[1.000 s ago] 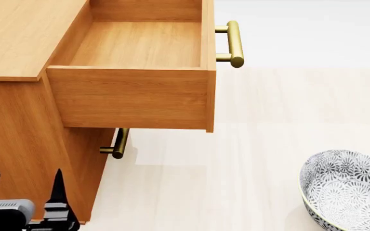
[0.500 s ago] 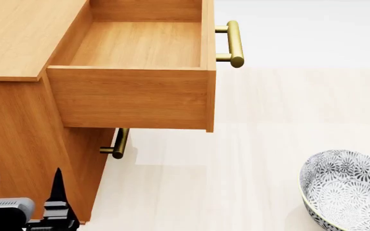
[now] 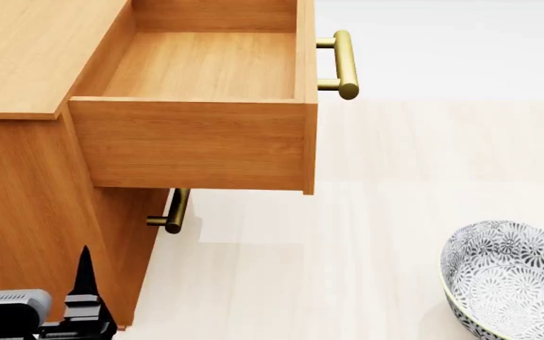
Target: Put the ketchup in the top drawer of the cabinet.
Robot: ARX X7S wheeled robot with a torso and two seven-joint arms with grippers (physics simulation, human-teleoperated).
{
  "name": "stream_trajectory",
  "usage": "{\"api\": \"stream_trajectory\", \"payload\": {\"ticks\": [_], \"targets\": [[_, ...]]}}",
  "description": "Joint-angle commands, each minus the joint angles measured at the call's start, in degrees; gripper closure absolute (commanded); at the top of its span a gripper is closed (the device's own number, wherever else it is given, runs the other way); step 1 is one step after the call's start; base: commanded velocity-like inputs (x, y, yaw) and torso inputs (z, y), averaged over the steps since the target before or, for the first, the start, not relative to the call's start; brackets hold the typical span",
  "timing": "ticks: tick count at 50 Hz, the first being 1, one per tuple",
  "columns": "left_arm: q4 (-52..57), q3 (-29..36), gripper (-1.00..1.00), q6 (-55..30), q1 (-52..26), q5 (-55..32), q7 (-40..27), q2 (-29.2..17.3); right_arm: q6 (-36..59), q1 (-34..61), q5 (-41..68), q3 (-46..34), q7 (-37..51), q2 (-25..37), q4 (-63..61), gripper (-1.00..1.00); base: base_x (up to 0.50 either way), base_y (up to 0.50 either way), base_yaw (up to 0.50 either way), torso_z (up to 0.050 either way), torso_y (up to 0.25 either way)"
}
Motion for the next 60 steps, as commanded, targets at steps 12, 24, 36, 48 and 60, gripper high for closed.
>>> {"api": "stream_trajectory", "payload": {"ticks": [12,24,36,48,60], "targets": [[0.21,0.06,-1.0,0.02,0.03,-0.55,-0.5,-0.45,1.86,22.07,-3.51,-16.62,-3.7,-3.67,8.19,1.0,0.0,0.0,0.0,0.0,0.001],[0.52,0.42,-1.0,-0.12,-0.1,-0.73,-0.67,-0.59,4.6,35.06,-5.32,-24.67,-6.29,-7.64,12.87,1.0,0.0,0.0,0.0,0.0,0.0],[1.05,0.61,-1.0,-0.23,0.12,-0.87,-1.02,-0.85,5.03,43.44,-7.96,-30.26,-9.84,-12.66,20.07,1.0,0.0,0.0,0.0,0.0,0.0],[1.49,0.83,-1.0,-0.35,0.28,-0.98,-1.38,-1.05,4.77,51.28,-10.79,-35.25,-13.94,-18.16,29.07,1.0,0.0,0.0,0.0,0.0,0.0],[0.97,1.08,-1.0,0.0,0.21,-0.84,-1.64,-1.06,2.56,56.37,-15.07,-40.3,-18.78,-23.14,38.38,1.0,0.0,0.0,0.0,0.0,0.0]]}}
